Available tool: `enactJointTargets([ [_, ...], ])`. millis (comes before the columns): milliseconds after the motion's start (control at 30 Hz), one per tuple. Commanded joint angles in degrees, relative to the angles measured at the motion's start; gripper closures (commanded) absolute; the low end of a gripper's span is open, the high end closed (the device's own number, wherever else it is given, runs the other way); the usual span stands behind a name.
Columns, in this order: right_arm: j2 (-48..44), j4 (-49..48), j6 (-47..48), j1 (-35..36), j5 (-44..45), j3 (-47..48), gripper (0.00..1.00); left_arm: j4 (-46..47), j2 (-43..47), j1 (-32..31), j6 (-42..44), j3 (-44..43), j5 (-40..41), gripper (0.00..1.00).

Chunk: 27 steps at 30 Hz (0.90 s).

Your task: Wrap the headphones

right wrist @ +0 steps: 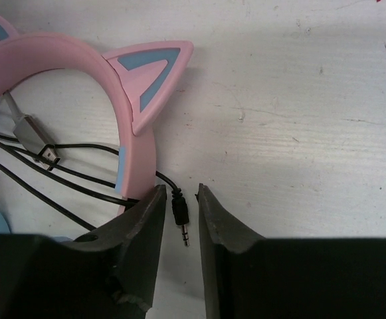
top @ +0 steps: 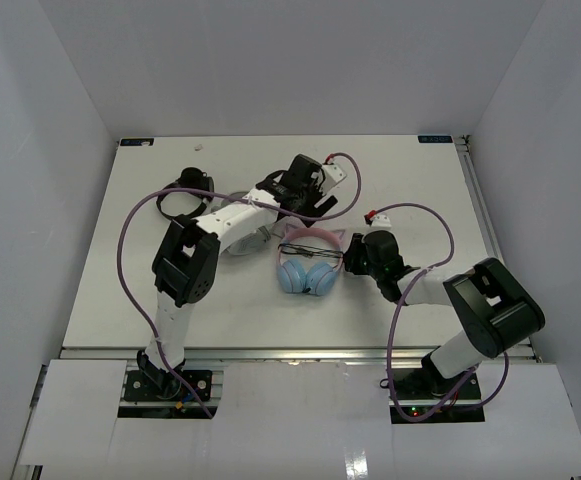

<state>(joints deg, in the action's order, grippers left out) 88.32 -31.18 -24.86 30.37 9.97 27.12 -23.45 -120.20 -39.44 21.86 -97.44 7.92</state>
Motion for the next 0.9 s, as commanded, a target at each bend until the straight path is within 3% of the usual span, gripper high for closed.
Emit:
enactJointTargets([
  [0,-3.0,12.4,1.4,-0.5,1.1,-0.6,0.62,-0.4,1.8,0.7,-8.0,-6.6,7.3,0.02],
  [167,-9.4,18.6,1.6,-0.3,1.2,-0.1,0.55,-4.5,3.4,1.8,-17.3,-11.2,13.0,0.02],
  [300,-18.1,23.6,0.9,-0.3,2.6,-2.8,0.51,-11.9,6.6,5.8,-31.0,-15.9,4.7,0.02],
  [433,-24.5,27.5,0.5,-0.3,2.4,-3.0,0.51,-13.0,12.1,9.3,-38.9,-12.7,-2.4,0.02],
  [600,-31.5,34.9,2.6,0.6,0.0,3.2,0.45,-8.6,24.0,9.6,-41.0,3.9,-14.6,0.02],
  [667,-32.7,39.5,3.1,1.6,-0.6,8.2,0.43,-4.7,29.8,9.0,-41.9,14.8,-14.9,0.02],
  [800,-36.2,44.4,4.2,3.1,-2.3,14.1,0.20,4.9,41.8,7.9,-44.7,27.6,-16.4,0.02],
  [867,-37.6,49.2,6.4,3.5,-2.3,18.0,0.16,8.9,47.0,6.4,-46.6,34.7,-17.5,0.02],
])
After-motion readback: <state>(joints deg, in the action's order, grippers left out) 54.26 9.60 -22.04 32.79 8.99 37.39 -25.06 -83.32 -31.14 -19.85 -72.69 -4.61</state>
